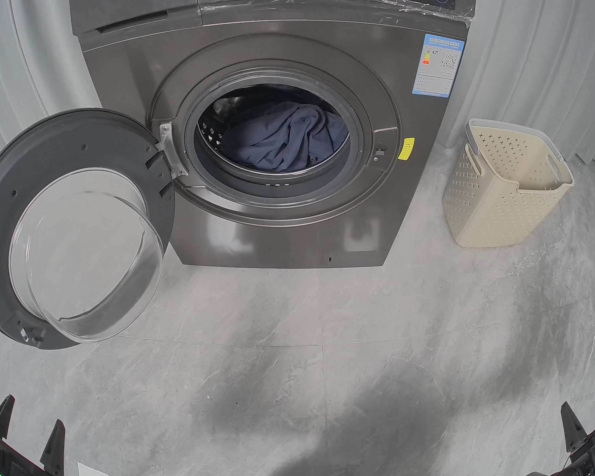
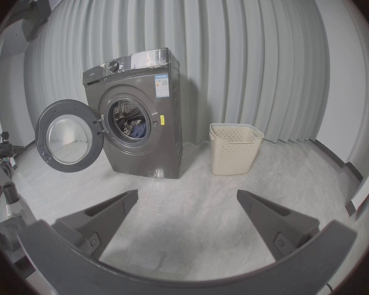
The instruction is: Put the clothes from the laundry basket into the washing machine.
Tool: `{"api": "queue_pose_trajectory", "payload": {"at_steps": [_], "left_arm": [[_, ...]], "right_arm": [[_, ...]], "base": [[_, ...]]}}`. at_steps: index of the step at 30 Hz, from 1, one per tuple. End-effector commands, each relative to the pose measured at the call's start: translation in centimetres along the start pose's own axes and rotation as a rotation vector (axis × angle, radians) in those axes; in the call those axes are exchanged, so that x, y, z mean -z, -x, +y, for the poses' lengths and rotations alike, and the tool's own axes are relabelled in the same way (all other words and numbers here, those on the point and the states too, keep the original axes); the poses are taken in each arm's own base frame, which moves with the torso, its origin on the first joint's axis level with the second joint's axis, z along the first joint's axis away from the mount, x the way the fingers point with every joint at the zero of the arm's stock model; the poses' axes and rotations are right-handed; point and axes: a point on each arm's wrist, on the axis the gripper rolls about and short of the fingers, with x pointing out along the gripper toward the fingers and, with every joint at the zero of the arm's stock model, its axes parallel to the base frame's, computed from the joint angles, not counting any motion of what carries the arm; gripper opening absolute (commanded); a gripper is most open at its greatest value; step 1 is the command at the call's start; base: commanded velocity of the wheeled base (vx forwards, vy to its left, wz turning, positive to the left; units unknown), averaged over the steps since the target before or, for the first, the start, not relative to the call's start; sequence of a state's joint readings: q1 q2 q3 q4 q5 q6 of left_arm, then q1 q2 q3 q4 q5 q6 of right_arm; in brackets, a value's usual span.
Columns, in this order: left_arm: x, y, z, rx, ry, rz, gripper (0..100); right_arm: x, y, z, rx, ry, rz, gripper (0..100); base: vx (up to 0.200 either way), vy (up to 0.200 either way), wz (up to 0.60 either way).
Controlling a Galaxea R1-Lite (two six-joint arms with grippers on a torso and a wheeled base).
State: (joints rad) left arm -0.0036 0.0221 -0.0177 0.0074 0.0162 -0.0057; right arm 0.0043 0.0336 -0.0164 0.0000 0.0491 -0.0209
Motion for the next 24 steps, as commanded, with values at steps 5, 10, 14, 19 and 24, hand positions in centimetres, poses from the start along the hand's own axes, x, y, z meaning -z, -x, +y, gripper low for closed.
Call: {"api": "queue_pose_trajectory", "payload": {"at_steps": [5,10,14,19,24], "left_arm": [[0.45,0.04,-0.01,0.0,0.002,-0.004,100],[0.45,0.04,-0.06,0.025,0.002,-0.004,100],[0.45,0.04,-0.06,0.025,0.003,-0.004,100],[0.45,0.04,-0.06,0.026,0.003,-0.004,100],[0.45,0.04,-0.06,0.025,0.003,-0.004,100]], "right_arm": [[0.5,0.13,0.02,0.0,0.002,-0.02,100],[0.5,0.13,0.02,0.002,0.002,-0.02,100],[0.5,0.13,0.02,0.002,0.0,-0.02,100],[0.5,0.13,0.02,0.0,0.0,-0.02,100],[0.5,0.13,0.02,0.0,0.0,-0.02,100]], "base": [[0.0,0.2,0.0],[0.0,0.2,0.0],[0.0,0.2,0.0],[0.0,0.2,0.0],[0.0,0.2,0.0]]}}
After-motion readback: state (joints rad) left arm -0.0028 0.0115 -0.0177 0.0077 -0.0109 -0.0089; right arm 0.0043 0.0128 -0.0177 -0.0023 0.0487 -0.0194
